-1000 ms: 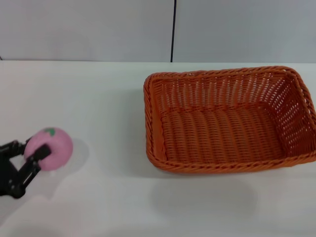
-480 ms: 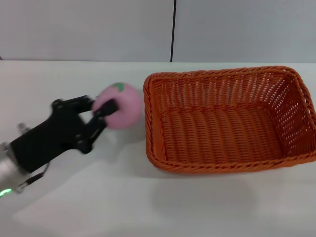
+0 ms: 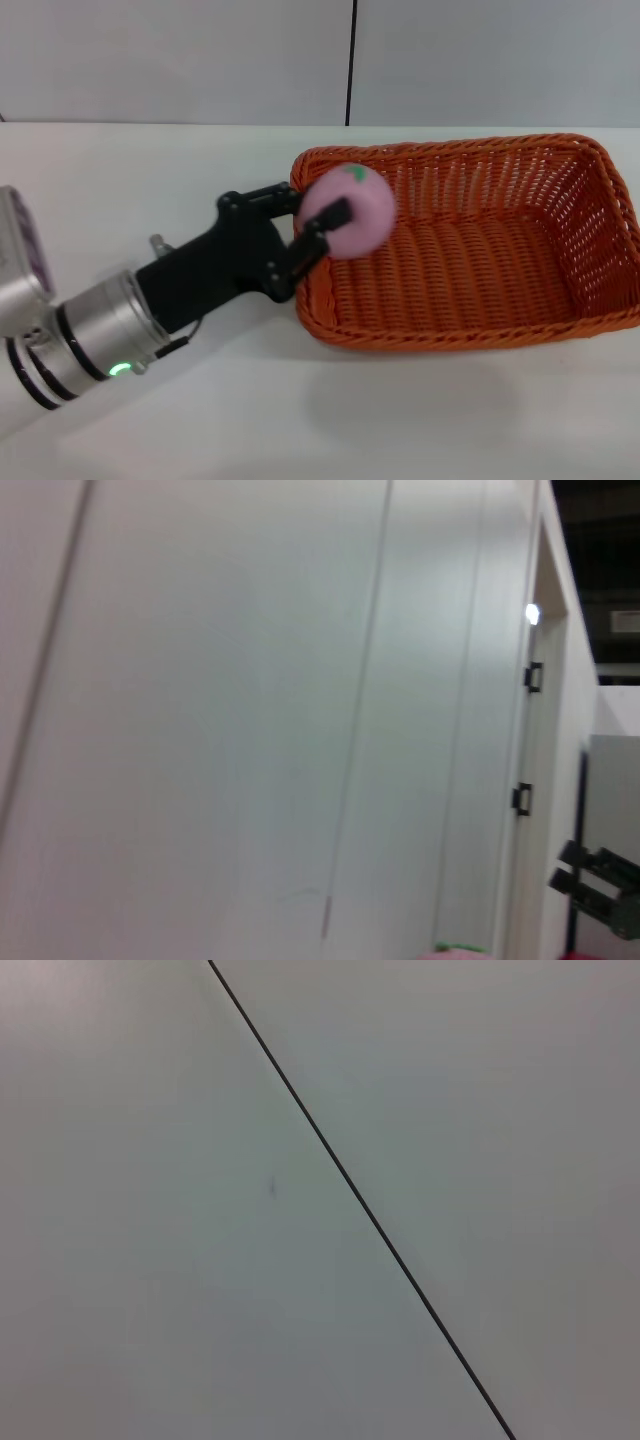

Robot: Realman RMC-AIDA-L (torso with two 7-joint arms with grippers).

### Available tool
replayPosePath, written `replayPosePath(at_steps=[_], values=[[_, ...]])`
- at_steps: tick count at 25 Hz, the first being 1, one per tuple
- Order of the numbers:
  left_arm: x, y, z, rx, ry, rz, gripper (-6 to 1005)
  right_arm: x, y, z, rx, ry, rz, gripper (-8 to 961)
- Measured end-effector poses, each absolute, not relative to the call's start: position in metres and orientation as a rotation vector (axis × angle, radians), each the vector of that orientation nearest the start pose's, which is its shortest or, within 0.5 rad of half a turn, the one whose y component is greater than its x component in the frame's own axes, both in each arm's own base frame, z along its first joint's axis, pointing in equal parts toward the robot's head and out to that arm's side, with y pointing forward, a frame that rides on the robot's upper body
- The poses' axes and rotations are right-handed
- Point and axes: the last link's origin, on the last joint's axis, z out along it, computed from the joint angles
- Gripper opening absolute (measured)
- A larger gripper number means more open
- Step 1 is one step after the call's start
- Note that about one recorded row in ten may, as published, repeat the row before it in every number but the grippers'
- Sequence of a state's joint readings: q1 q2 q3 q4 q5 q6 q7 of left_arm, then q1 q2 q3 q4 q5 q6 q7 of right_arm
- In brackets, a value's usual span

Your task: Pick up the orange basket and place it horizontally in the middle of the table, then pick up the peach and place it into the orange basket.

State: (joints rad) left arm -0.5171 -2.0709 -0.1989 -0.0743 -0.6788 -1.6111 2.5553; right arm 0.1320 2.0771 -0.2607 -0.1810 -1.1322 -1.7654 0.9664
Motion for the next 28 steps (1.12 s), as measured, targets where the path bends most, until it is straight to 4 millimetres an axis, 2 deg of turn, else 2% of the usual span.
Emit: replayPosePath(at_steps=[3,8,14,16,22,27,28], values=[[-0.236,0.267,-0.078,-2.421,-0.37,-1.264,111,0.375,0.198,0.083,-1.286,0.667,1.314,641],[-0.23,0.263,-0.088,-2.513,-0.353,-1.256,306,0.375,0.199,0.084,-1.287,0.666,1.315,641],[-0.23,0.265,-0.091,-2.514,-0.371,-1.231,543,0.375,0.201,0.083,-1.287,0.67,1.315,641],[-0.231,0.265,-0.091,-2.507,-0.376,-1.228,781,0.376,0.202,0.082,-1.285,0.677,1.311,641],[-0.242,0.269,-0.082,-2.391,-0.43,-1.219,834,0.379,0.202,0.079,-1.275,0.703,1.296,641],[-0.276,0.27,-0.053,-2.151,-0.51,-1.174,831,0.38,0.198,0.078,-1.277,0.684,1.264,641],[-0.289,0.268,-0.043,-2.065,-0.523,-1.148,830,0.38,0.198,0.078,-1.276,0.683,1.26,641]])
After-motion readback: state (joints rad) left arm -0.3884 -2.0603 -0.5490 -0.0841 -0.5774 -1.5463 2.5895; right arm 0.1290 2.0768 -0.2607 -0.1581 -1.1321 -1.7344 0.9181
